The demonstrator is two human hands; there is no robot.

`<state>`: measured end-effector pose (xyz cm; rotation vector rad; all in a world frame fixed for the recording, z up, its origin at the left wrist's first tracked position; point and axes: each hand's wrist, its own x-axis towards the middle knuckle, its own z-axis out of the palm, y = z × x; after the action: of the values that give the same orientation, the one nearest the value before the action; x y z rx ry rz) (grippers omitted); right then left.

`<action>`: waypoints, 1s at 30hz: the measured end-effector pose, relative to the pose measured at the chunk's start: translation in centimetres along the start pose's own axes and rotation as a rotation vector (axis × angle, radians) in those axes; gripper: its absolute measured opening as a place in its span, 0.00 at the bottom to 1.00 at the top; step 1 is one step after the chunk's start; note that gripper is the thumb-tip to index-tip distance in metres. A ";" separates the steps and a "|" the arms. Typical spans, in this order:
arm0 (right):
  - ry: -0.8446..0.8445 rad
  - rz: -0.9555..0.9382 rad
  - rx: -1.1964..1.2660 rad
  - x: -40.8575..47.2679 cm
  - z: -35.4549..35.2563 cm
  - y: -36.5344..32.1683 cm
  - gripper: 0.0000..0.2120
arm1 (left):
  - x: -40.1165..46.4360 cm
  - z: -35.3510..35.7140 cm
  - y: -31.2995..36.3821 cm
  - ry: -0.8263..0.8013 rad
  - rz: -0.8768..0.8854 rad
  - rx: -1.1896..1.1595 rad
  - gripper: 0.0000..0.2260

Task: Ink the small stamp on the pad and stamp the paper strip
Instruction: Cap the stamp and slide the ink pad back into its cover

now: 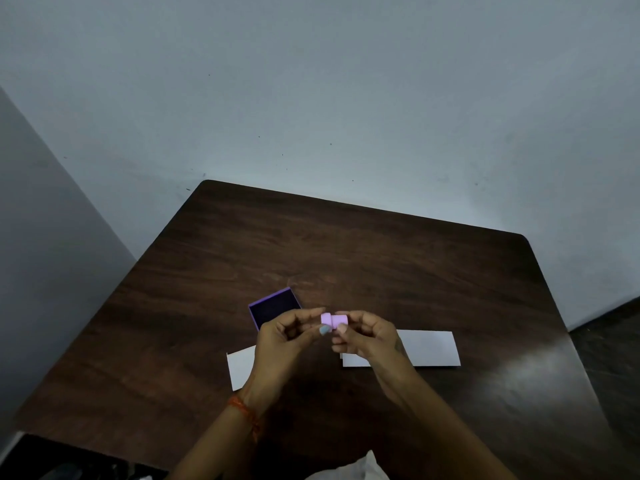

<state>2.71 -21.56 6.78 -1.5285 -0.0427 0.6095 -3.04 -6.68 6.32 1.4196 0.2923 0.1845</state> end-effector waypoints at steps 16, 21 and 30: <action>0.006 0.090 0.085 0.9 1.1 0.5 0.10 | 0.3 -0.4 -0.9 -0.009 -0.013 0.002 0.12; 0.001 0.047 0.015 1.8 1.4 0.9 0.07 | 0.4 -0.9 -1.7 0.021 -0.024 0.079 0.14; 0.129 -0.123 -0.680 5.4 3.0 5.0 0.10 | 1.0 -3.8 -3.7 0.182 -0.148 0.304 0.21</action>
<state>4.48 -17.07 0.49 -2.2004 -0.2653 0.4104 -3.42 -3.34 2.14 1.6773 0.5934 0.1529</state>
